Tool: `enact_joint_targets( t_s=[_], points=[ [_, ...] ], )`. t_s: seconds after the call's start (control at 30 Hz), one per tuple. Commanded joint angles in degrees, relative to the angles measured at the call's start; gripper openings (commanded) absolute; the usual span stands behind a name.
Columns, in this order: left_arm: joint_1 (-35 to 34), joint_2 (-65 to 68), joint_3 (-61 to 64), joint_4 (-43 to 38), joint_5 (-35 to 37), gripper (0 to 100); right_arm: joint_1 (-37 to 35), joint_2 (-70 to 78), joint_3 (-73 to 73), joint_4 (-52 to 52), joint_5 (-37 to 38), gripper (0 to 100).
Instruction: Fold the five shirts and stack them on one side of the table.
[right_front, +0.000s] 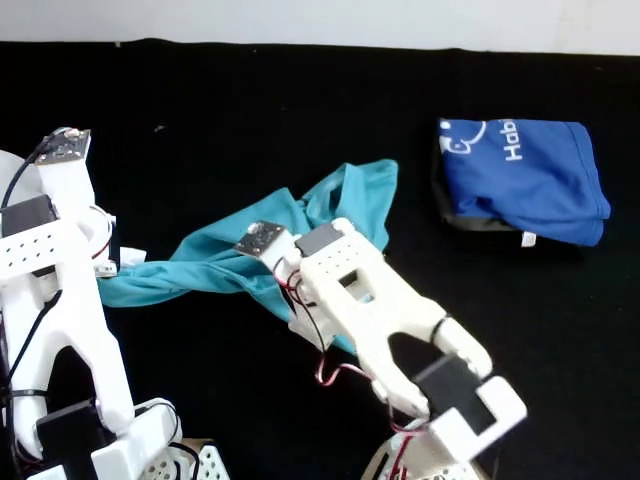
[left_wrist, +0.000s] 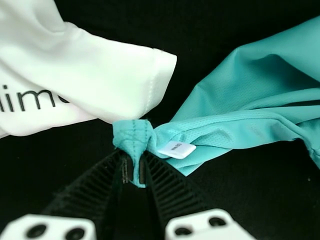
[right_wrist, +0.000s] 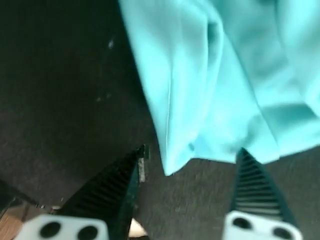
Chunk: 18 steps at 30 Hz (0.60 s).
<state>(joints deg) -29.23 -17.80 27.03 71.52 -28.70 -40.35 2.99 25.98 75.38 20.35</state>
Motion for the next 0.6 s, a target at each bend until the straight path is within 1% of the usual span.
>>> enact_joint_targets(
  t_s=[0.0, 0.13, 0.2, 0.27, 0.33, 0.37, 0.4, 0.47, 0.57],
  points=[
    [0.57, -1.45, -1.63, -0.44, -0.26, 1, -0.31, 3.74, -0.31, -3.12, 0.62, 28.9],
    [0.31, -1.45, -1.63, -0.44, -0.26, 1, 1.63, 8.66, -0.57, -3.47, 0.88, 28.9],
    [0.31, -1.45, -1.63, -0.44, -0.26, 1, 4.53, 9.63, -0.57, -3.47, 0.97, 26.7],
    [0.31, -1.45, -1.63, -0.44, -0.26, 1, 7.87, 9.63, -0.57, -3.47, 0.97, 17.3],
    [0.48, -1.45, -1.54, -0.44, -0.26, 1, 10.51, 9.45, -0.66, -3.47, 0.97, 3.7],
    [0.57, -1.45, -1.27, -0.44, -0.26, 1, 11.47, 9.36, -1.27, -3.03, 0.97, 0.0],
    [0.57, -1.45, -0.75, -0.53, -0.26, 1, 12.18, 8.75, -1.45, -2.86, 0.79, 1.9],
    [0.57, -1.45, 0.40, -0.79, -0.26, 1, 13.41, 5.67, -2.07, -1.80, 0.70, 0.5],
    [0.57, -1.45, 1.45, -0.79, -0.26, 1, 14.46, -3.47, -3.38, -0.13, 0.70, 0.7]
  ],
)
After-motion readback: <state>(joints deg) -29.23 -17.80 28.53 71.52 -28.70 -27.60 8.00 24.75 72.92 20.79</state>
